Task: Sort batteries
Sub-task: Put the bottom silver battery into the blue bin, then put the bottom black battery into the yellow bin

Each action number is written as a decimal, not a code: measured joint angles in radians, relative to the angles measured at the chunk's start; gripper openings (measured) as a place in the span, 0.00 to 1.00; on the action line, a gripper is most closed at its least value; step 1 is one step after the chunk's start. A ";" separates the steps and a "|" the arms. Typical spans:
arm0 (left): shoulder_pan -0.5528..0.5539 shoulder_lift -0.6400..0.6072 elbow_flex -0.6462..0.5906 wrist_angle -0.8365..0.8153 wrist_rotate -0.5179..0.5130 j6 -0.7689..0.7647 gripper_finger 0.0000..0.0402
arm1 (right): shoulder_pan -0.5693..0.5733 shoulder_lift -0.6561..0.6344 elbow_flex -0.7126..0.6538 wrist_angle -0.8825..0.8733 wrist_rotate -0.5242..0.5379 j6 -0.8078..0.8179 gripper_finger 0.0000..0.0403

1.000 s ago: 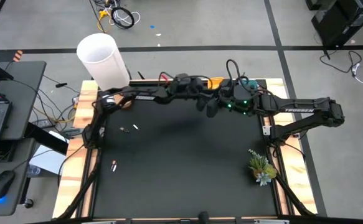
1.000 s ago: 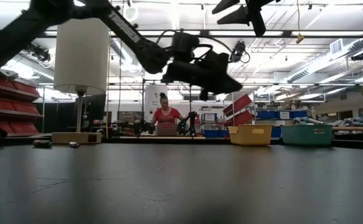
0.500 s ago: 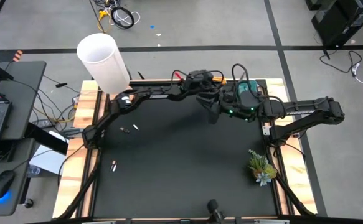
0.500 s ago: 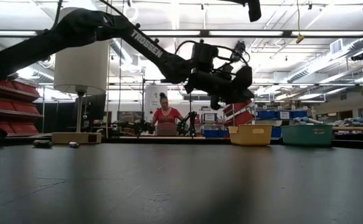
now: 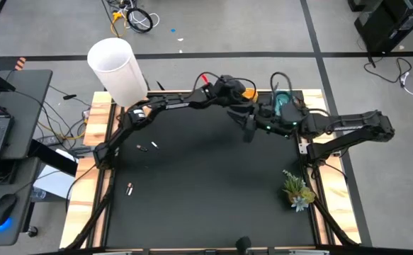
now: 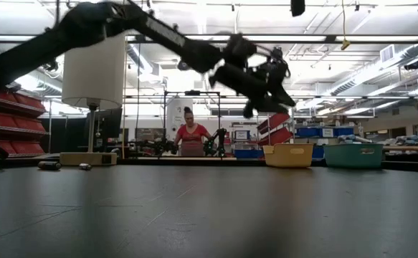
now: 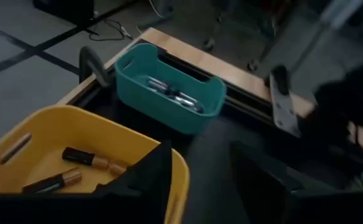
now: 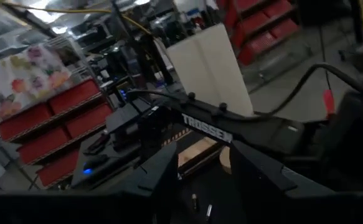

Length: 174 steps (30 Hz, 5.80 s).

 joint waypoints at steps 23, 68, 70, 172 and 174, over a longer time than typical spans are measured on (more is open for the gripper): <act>-0.376 -0.767 -0.794 -0.133 -0.395 0.012 0.19 | -0.016 -0.057 0.000 0.230 -0.501 -0.099 0.38; -0.924 -1.060 -1.244 -1.007 -0.018 -1.250 0.48 | 0.091 0.181 -0.001 0.195 -0.609 -0.137 0.38; -0.925 -1.060 -1.274 -0.993 -0.019 -1.270 0.47 | 0.091 0.181 -0.001 0.196 -0.608 -0.137 0.38; -1.062 -0.978 -1.181 -0.922 -0.437 -1.296 0.03 | -0.070 0.182 0.000 -0.077 -0.642 -0.181 0.37; -1.042 -0.979 -1.134 -1.001 -0.431 -1.300 0.03 | -0.082 0.182 0.000 -0.077 -0.642 -0.181 0.37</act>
